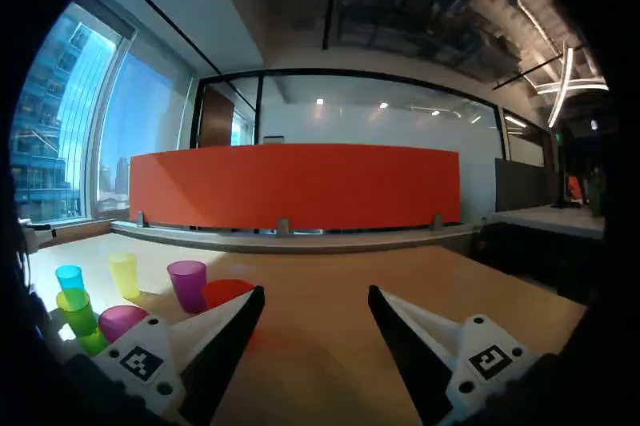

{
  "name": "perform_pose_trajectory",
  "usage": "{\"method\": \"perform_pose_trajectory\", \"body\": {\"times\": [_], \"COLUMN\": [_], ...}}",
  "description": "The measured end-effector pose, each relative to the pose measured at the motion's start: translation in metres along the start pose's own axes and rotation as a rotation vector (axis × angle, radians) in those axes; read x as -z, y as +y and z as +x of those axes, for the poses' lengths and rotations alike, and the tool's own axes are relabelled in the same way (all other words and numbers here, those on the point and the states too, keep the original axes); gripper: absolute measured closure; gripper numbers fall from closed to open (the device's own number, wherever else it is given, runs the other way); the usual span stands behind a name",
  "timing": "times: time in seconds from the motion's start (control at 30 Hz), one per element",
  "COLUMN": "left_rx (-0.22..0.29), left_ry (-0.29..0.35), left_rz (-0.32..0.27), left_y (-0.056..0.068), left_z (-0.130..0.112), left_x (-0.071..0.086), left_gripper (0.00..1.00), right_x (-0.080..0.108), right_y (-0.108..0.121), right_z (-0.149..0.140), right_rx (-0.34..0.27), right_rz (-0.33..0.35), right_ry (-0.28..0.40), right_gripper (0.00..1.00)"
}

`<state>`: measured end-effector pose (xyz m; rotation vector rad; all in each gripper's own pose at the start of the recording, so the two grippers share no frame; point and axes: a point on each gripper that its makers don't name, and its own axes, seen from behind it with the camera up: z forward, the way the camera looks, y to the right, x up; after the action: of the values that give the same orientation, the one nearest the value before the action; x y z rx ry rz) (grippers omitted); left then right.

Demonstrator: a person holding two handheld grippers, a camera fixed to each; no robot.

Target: Pour water

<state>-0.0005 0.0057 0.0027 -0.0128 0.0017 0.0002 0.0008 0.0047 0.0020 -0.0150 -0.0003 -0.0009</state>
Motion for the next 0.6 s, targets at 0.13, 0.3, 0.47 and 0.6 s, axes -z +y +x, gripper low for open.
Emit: {"method": "perform_pose_trajectory", "body": {"times": [0.13, 0.3, 0.47, 0.6], "left_rx": [0.000, 0.000, 0.000, 0.000], "left_ry": [0.000, 0.000, 0.000, 0.000], "left_rz": [0.000, 0.000, 0.000, 0.000], "left_y": [0.0003, 0.0001, 0.0000, 0.0002], "left_z": [-0.0001, -0.0004, -0.0005, -0.0003], "left_x": [-0.0003, 0.0000, -0.0001, -0.0002], "left_gripper": [0.15, 0.15, 0.15, 0.15], "right_x": [0.0004, 0.0009, 0.0009, 0.0012], "right_y": [0.0002, 0.0004, 0.0001, 0.0000], "right_z": [-0.0010, -0.0014, -0.0010, -0.0006], "right_rx": [0.000, -0.001, -0.001, -0.001], "right_rz": [0.000, 0.000, 0.000, 0.000], "right_ry": [0.000, 0.000, 0.000, 0.000], "right_gripper": [0.00, 0.00, 0.00, 0.00]}}
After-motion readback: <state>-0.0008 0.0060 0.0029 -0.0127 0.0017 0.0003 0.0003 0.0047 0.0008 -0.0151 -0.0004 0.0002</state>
